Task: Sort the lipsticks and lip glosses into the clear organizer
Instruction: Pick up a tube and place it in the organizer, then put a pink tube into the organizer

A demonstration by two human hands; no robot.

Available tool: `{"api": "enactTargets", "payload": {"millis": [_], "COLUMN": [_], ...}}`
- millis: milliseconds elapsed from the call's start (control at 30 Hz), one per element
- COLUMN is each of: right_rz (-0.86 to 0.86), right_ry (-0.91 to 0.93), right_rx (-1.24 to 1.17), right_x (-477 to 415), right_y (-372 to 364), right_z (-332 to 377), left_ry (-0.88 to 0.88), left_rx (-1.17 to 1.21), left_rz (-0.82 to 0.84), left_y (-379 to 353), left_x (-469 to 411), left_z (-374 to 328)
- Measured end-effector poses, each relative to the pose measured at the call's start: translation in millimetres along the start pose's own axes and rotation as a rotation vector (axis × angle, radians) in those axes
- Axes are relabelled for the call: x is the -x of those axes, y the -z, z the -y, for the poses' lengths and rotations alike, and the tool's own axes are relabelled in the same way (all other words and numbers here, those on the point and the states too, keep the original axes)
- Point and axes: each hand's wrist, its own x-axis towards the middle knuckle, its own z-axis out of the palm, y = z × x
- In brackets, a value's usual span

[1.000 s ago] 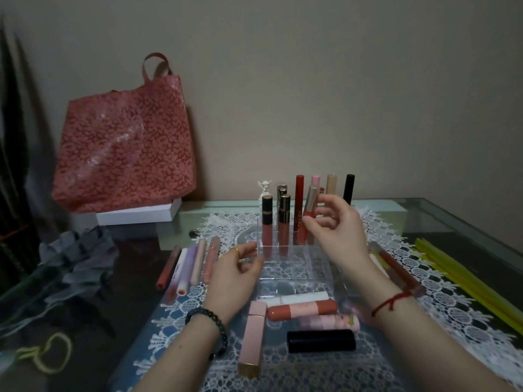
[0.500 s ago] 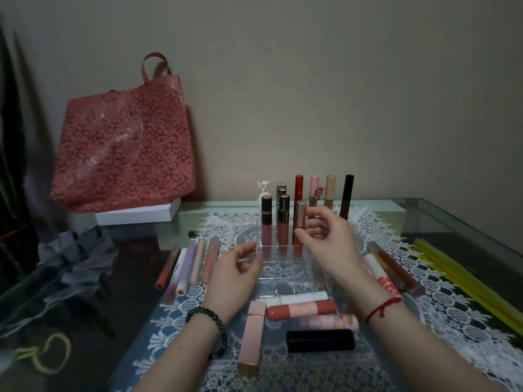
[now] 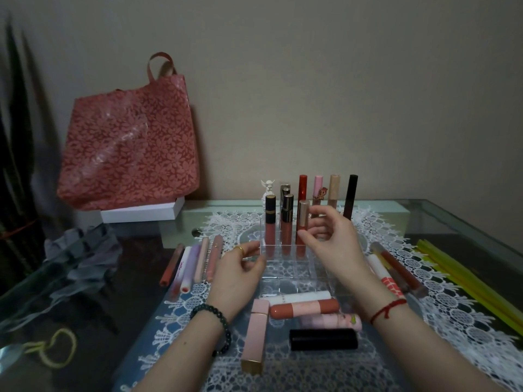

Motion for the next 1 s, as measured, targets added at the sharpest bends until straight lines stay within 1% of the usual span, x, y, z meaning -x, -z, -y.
{"api": "enactTargets", "payload": {"millis": [67,167,267,333,400,467,533,633,733,800,900,1000], "right_rz": [-0.01,-0.072,-0.136,-0.122,-0.06,0.024,0.109,0.226,0.296,0.326,0.387,0.449], "right_ry": [-0.004,0.001,0.049,0.095,0.131,0.148,0.148,0.119,0.096,0.084,0.062,0.016], "right_rx": [-0.011,-0.005,-0.074,-0.117,-0.131,-0.148,-0.147,-0.092,-0.033,0.018,0.135,0.257], "right_x": [0.6,1.4,4.7,9.7,15.5,20.3,22.0,20.7,15.5,9.1,-5.0,-20.6], "right_y": [0.7,2.6,4.7,3.3,-2.2,-11.1,-21.4,-35.9,-51.8,-64.6,-85.0,-106.2], "right_z": [1.4,8.2,20.9,31.8,42.3,50.8,55.3,56.7,55.9,55.5,54.8,53.5], "left_ry": [-0.004,-0.04,-0.076,-0.112,-0.14,-0.124,-0.096,-0.093,-0.086,-0.047,0.022,0.02], "left_rx": [-0.006,-0.072,-0.144,-0.187,-0.213,-0.217,-0.257,-0.365,-0.448,-0.483,-0.458,-0.409], "left_rz": [-0.001,-0.032,-0.084,-0.128,-0.183,-0.231,-0.239,-0.224,-0.223,-0.185,-0.105,-0.077], "left_y": [0.1,1.5,5.3,12.6,23.1,34.4,44.8,59.9,75.0,82.2,87.1,90.5], "left_x": [-0.4,-0.5,-1.7,-3.7,-7.3,-9.8,-10.2,-6.9,-3.1,-0.2,4.4,9.2], "left_z": [0.3,-0.2,-2.5,-6.0,-8.2,-8.7,-8.4,-3.5,2.5,6.1,12.4,19.6]}}
